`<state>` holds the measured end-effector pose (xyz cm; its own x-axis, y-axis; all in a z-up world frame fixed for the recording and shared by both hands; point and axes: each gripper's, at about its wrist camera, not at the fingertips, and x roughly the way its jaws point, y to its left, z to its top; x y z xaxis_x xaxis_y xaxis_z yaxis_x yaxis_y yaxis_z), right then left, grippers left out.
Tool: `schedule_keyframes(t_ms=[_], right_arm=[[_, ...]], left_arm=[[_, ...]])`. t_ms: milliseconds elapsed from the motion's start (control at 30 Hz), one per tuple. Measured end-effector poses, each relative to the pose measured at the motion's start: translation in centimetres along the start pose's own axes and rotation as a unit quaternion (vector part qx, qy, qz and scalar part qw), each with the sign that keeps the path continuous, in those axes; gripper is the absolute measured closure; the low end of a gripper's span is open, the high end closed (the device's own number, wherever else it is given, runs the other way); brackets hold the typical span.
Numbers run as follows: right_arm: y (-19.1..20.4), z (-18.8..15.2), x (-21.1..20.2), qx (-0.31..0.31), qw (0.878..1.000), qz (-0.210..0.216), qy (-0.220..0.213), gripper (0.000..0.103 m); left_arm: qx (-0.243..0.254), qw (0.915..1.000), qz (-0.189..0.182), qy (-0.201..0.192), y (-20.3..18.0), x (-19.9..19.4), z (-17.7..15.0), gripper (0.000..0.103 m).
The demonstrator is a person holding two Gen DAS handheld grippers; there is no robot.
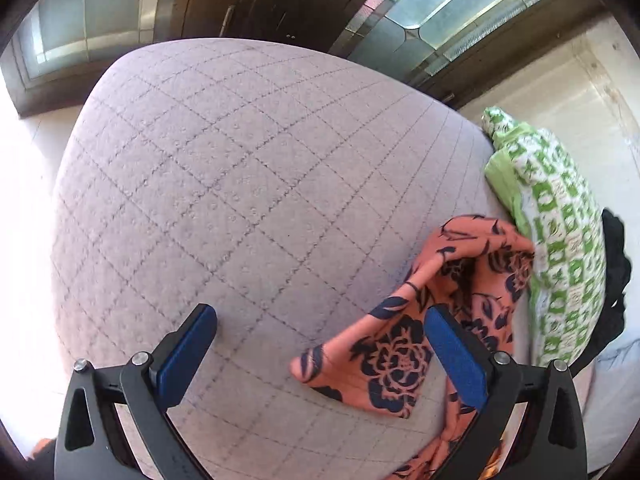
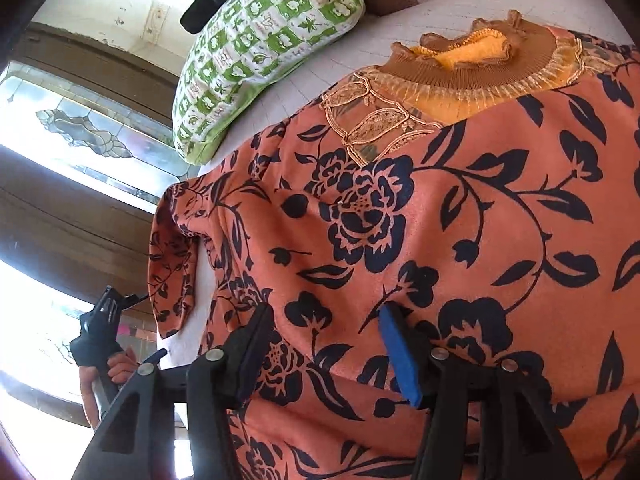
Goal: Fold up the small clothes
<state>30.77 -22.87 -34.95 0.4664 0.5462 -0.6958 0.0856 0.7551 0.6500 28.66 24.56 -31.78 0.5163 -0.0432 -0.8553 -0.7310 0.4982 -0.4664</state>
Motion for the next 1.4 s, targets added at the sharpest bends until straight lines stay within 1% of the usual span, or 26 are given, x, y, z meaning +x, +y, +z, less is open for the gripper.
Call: schedule_keyframes(t_ms=[67,133,167,200,267,400,500,567,633,733,800,833,900,933,967,1000,1033,1067,1100,1133,1167,1200,1233,1267,1333,1400], right_arm=[[0.3,0.1,0.5,-0.003,1.0,-0.002,-0.001,0.043],[0.2,0.2,0.4,-0.005,1.0,-0.002,-0.002,0.043],[0.3,0.2,0.5,-0.006,1.0,-0.001,-0.003,0.043],[0.2,0.2,0.5,-0.006,1.0,0.0,-0.003,0.043],[0.1,0.2,0.5,-0.004,1.0,0.003,-0.003,0.043],[-0.1,0.1,0.1,0.001,1.0,0.007,-0.005,0.043],[-0.4,0.2,-0.2,0.016,1.0,0.013,-0.005,0.043],[-0.5,0.2,-0.7,0.021,1.0,0.009,-0.01,0.043],[-0.3,0.4,-1.4,0.011,1.0,-0.012,-0.023,0.043],[-0.2,0.9,-3.0,-0.002,0.998,-0.037,-0.053,0.043],[-0.6,1.4,-4.6,0.003,0.996,-0.033,-0.077,0.043],[-0.9,1.6,-5.6,0.006,0.996,-0.028,-0.09,0.043],[-1.6,2.0,-7.2,0.014,0.994,-0.022,-0.11,0.043],[-2.0,2.1,-7.9,0.019,0.993,-0.021,-0.119,0.043],[-2.5,2.2,-8.7,0.026,0.991,-0.018,-0.128,0.043],[-2.9,2.2,-9.3,0.034,0.99,-0.014,-0.134,0.042],[-3.6,2.3,-10.0,0.047,0.989,-0.007,-0.141,0.035],[-3.8,2.4,-10.5,0.055,0.987,0.005,-0.148,0.027],[-4.2,2.5,-11.1,0.06,0.986,0.024,-0.156,0.025],[-4.2,2.5,-11.5,0.061,0.985,0.036,-0.16,0.022],[-4.2,2.6,-11.8,0.059,0.984,0.045,-0.164,0.019],[-4.1,2.6,-12.0,0.052,0.984,0.047,-0.163,0.016],[-3.9,2.7,-11.8,0.043,0.986,0.042,-0.157,0.014],[-3.8,2.9,-11.3,0.039,0.988,0.036,-0.146,0.013],[-4.1,2.9,-9.6,0.049,0.993,0.028,-0.106,0.013],[-5.1,2.9,-7.5,0.074,0.995,0.021,-0.063,0.013]], left_arm=[[0.032,0.9994,0.009,-0.005,-0.8,0.5,0.1,0.001],[0.077,0.9966,0.027,-0.014,-2.9,1.4,0.5,0.014],[0.101,0.9941,0.035,-0.022,-3.4,1.8,0.3,0.038],[0.122,0.9915,0.036,-0.027,-3.5,2.1,0.4,0.07],[0.159,0.9869,0.025,-0.008,-4.6,3.7,0.3,0.095],[0.202,0.9767,0.037,-0.062,-6.5,3.5,-0.5,0.098],[0.251,0.9598,0.005,-0.125,-8.8,0.5,-2.2,0.098],[0.3,0.9387,-0.027,-0.167,-11.0,-2.1,-4.4,0.098],[0.338,0.9207,-0.07,-0.183,-13.0,-4.3,-6.8,0.098],[0.398,0.8874,-0.137,-0.189,-16.7,-6.5,-11.1,0.098],[0.433,0.8682,-0.191,-0.15,-18.8,-7.5,-15.0,0.098],[0.443,0.8616,-0.211,-0.129,-19.4,-7.9,-16.6,0.098],[0.47,0.8385,-0.268,-0.063,-20.5,-8.3,-20.2,0.098],[0.488,0.8202,-0.296,-0.027,-21.5,-8.0,-21.6,0.098],[0.512,0.7957,-0.323,0.014,-22.3,-8.1,-23.3,0.095],[0.526,0.7777,-0.342,0.041,-22.7,-8.3,-24.7,0.088],[0.529,0.7695,-0.355,0.05,-22.6,-8.5,-25.0,0.082],[0.521,0.7672,-0.371,0.044,-22.4,-8.8,-24.5,0.062],[0.508,0.7704,-0.384,0.033,-22.0,-8.9,-23.5,0.037],[0.486,0.7818,-0.39,0.014,-21.2,-9.2,-22.0,0.029],[0.454,0.8037,-0.385,-0.01,-20.7,-8.7,-19.3,0.024],[0.428,0.8244,-0.37,-0.023,-20.1,-8.4,-17.4,0.024],[0.409,0.8409,-0.353,-0.03,-19.6,-7.8,-15.5,0.024],[0.384,0.8619,-0.329,-0.041,-18.8,-6.9,-13.7,0.024],[0.326,0.9047,-0.27,-0.05,-17.4,-4.4,-10.6,0.024],[0.279,0.9307,-0.235,-0.025,-15.9,-1.8,-8.3,0.025]])
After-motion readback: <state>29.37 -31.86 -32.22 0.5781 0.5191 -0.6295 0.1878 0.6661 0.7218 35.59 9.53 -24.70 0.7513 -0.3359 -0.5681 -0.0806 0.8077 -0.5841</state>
